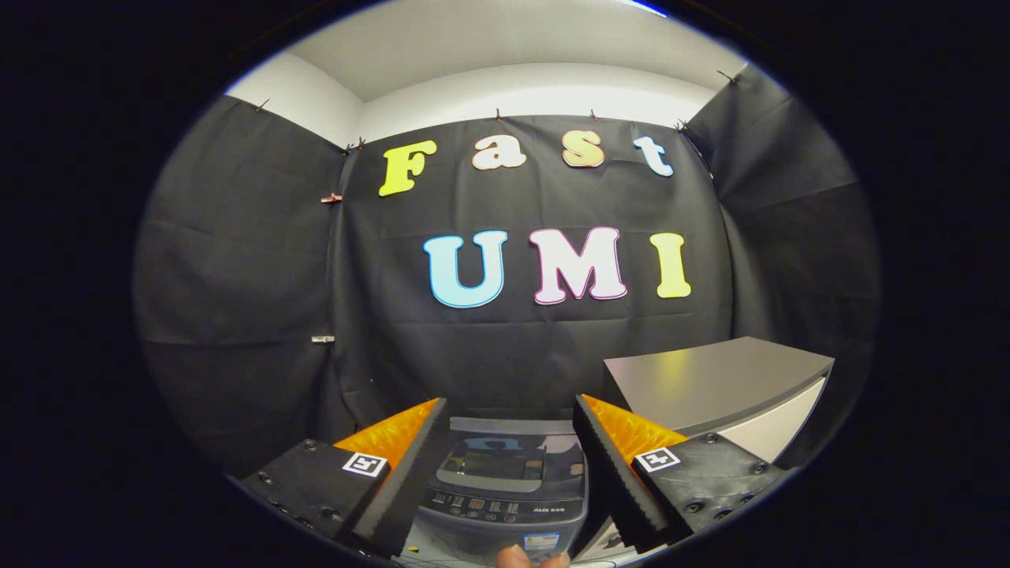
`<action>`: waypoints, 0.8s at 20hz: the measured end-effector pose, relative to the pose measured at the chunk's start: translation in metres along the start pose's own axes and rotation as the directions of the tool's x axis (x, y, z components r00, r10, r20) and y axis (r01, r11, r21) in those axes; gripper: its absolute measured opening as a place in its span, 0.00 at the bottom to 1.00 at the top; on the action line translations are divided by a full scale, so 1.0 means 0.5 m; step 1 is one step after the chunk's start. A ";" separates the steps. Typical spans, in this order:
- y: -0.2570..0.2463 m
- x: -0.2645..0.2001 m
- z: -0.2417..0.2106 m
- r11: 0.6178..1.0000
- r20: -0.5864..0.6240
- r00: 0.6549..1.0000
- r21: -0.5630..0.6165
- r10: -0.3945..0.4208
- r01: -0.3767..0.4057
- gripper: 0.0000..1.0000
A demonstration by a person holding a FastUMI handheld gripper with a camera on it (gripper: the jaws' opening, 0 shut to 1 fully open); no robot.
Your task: Put the clothes into the washing machine and then close the washing machine lid.
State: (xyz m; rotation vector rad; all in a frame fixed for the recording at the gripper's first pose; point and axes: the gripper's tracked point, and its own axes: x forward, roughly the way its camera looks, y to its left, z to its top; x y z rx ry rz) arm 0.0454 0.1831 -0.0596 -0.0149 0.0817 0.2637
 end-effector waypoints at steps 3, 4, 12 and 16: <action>-0.005 -0.037 0.013 1.000 0.025 1.000 -0.005 -0.001 0.001 0.98; -0.006 -0.044 0.020 1.000 0.036 0.999 -0.006 0.000 0.001 0.98; -0.065 -0.066 0.054 0.998 0.072 0.996 -0.013 -0.060 0.061 0.99; -0.076 -0.072 0.055 0.998 0.073 0.995 -0.001 -0.067 0.068 0.99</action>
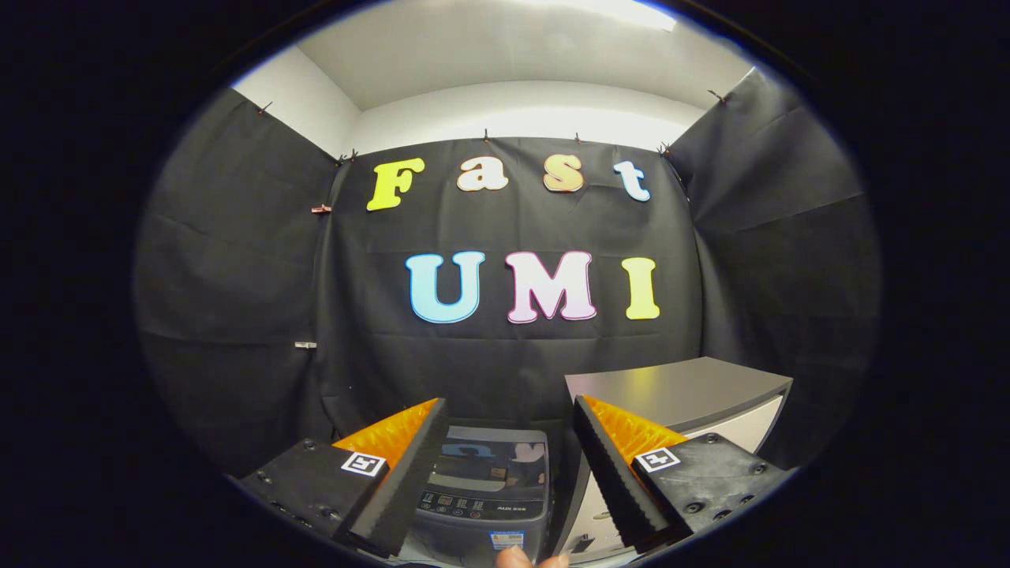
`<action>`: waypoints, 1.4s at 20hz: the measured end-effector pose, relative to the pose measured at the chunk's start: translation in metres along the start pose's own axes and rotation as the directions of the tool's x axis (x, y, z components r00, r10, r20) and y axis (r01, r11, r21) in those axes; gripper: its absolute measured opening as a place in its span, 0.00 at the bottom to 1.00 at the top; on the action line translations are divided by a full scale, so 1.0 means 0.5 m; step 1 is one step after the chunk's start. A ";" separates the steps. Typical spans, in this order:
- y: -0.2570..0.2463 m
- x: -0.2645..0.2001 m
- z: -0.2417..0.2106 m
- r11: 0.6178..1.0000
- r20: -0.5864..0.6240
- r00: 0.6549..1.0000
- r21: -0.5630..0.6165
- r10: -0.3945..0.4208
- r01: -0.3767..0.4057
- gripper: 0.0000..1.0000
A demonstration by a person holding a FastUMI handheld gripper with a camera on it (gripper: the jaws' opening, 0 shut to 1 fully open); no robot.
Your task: Put the clothes into the washing machine and then close the washing machine lid.
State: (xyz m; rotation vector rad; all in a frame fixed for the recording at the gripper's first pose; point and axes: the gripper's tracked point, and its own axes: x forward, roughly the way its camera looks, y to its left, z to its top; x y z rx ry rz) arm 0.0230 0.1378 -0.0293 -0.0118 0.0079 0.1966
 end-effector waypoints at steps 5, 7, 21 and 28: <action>-0.013 -0.006 -0.014 1.000 -0.010 1.000 0.002 -0.014 0.014 0.99; -0.012 -0.004 -0.009 1.000 -0.005 1.000 0.002 -0.013 0.013 0.98; -0.012 -0.016 0.001 1.000 0.017 1.000 -0.001 -0.017 0.017 0.98; -0.008 -0.017 0.003 1.000 0.020 1.000 -0.002 -0.014 0.014 0.98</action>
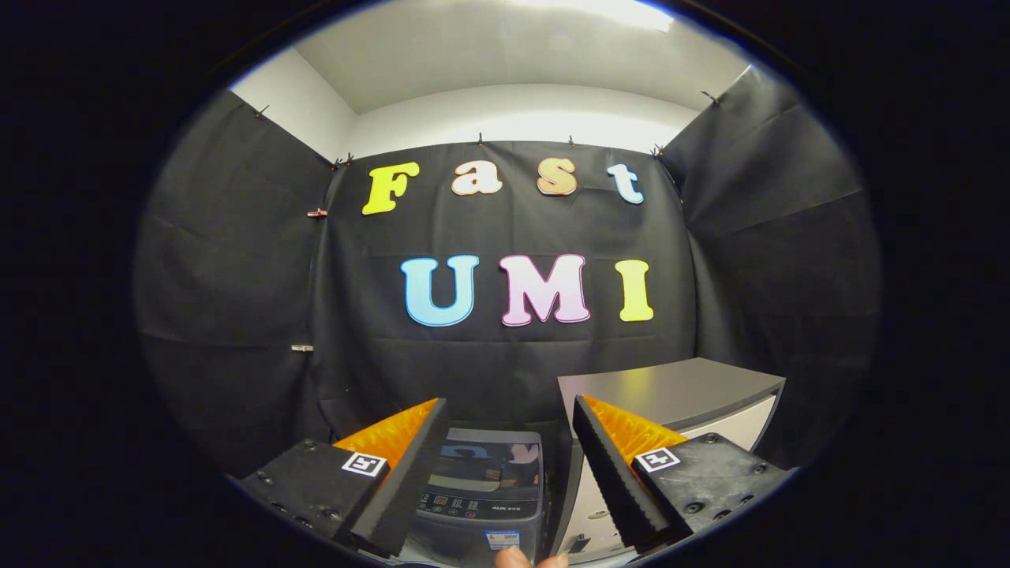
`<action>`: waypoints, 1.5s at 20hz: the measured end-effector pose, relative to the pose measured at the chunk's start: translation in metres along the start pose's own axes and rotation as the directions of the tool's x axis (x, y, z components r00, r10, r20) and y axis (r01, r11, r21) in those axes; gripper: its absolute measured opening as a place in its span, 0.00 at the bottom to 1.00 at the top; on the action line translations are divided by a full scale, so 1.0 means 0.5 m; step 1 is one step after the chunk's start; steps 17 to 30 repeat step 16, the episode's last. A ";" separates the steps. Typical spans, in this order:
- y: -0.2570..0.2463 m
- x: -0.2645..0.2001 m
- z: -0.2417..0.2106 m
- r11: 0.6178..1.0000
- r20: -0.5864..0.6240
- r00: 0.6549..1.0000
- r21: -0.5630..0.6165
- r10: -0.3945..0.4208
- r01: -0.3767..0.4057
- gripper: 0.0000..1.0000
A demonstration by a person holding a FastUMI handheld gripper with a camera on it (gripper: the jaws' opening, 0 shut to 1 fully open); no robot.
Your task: Put the clothes into the washing machine and then close the washing machine lid.
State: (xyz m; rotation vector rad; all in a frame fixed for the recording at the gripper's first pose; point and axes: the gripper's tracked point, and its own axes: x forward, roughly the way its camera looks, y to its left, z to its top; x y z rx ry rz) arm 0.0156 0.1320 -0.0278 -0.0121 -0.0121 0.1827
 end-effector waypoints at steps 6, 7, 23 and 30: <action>-0.001 -0.002 0.004 1.000 0.009 1.000 -0.001 -0.002 0.002 0.98; -0.001 -0.002 0.004 1.000 0.009 1.000 0.002 -0.002 0.002 0.98; 0.007 -0.005 0.016 1.000 0.023 1.000 -0.007 0.008 -0.008 0.98; 0.007 -0.005 0.016 1.000 0.023 1.000 -0.007 0.008 -0.008 0.98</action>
